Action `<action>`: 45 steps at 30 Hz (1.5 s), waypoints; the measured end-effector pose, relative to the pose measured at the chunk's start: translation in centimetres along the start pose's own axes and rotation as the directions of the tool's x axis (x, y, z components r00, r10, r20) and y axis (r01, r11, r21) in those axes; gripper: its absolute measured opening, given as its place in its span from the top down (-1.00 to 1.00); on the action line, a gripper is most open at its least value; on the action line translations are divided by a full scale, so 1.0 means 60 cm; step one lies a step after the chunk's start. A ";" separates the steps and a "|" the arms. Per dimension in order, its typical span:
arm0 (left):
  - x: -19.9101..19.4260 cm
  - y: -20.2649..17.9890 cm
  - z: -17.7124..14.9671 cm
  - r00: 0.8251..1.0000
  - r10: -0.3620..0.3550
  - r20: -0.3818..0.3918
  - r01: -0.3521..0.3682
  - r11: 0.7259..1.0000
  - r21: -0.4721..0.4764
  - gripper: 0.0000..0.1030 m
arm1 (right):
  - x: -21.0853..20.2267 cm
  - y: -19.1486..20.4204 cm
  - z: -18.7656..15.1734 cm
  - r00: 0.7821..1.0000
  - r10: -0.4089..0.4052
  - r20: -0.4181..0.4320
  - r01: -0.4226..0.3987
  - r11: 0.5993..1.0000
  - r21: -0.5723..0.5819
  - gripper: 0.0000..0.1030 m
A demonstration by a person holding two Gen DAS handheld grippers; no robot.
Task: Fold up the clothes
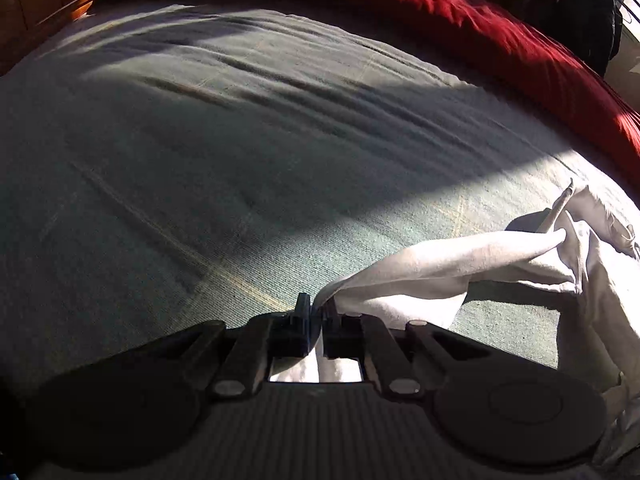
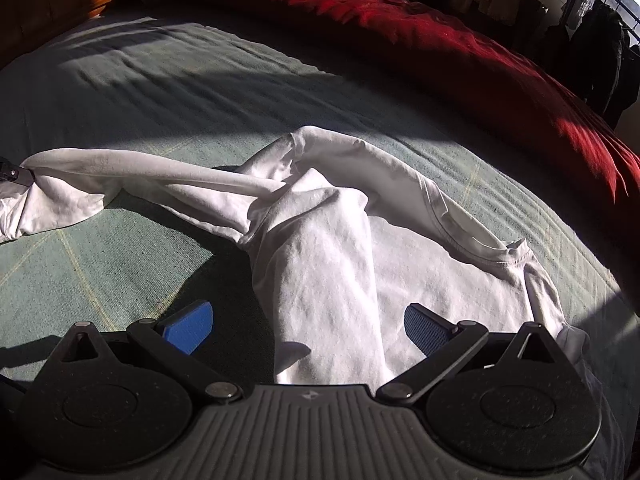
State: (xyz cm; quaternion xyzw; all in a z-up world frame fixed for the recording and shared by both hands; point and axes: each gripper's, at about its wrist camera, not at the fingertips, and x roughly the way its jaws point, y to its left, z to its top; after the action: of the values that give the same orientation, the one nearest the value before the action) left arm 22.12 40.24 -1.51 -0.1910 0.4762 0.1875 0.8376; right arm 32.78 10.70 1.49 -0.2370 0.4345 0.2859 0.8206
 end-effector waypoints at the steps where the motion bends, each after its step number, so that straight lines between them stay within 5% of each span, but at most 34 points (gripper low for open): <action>1: 0.001 0.002 0.009 1.000 0.003 0.001 -0.003 1.000 0.016 0.94 | -0.001 0.002 0.003 1.000 -0.003 -0.002 0.003 1.000 -0.001 -1.00; 10: 0.019 0.021 0.066 0.998 -0.021 0.056 0.020 1.000 0.012 0.94 | 0.003 0.013 0.037 1.000 -0.025 -0.007 0.025 0.999 -0.027 -1.00; 18: 0.024 0.048 0.028 0.996 -0.075 -0.040 0.072 0.994 -0.078 0.92 | 0.048 0.003 0.111 0.994 0.105 -0.020 -0.106 0.994 -0.021 -1.00; 24: 0.025 0.062 -0.006 0.987 -0.116 -0.107 0.101 0.985 -0.138 0.91 | 0.102 0.022 0.196 0.999 0.052 0.000 -0.050 0.965 -0.257 -1.00; 28: 0.026 0.064 -0.013 0.986 -0.124 -0.107 0.106 0.981 -0.162 0.91 | 0.163 0.047 0.227 1.000 -0.029 -0.012 0.018 0.853 -0.521 -1.00; 32: 0.030 0.065 -0.010 0.986 -0.127 -0.108 0.106 0.977 -0.184 0.90 | 0.222 0.079 0.228 0.997 -0.061 -0.047 0.006 0.668 -0.744 -1.00; 37: 0.030 0.063 -0.005 0.985 -0.117 -0.124 0.092 0.976 -0.196 0.90 | 0.275 0.106 0.224 0.998 -0.066 -0.009 0.025 0.486 -0.873 -1.00; 40: 0.029 0.061 0.005 0.988 -0.098 -0.119 0.075 0.979 -0.190 0.87 | 0.300 0.099 0.238 0.998 -0.064 0.021 0.050 0.490 -0.871 -1.00; 45: 0.030 0.052 0.049 0.996 -0.049 -0.074 0.039 0.990 -0.135 0.86 | 0.337 0.059 0.276 0.982 -0.158 0.105 0.182 0.619 -0.764 -1.00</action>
State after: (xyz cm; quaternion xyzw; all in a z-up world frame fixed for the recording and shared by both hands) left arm 23.57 44.61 -2.15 -0.2643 0.4901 0.1930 0.8079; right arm 49.25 29.12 -7.68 -0.6001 0.2353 0.3682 0.6700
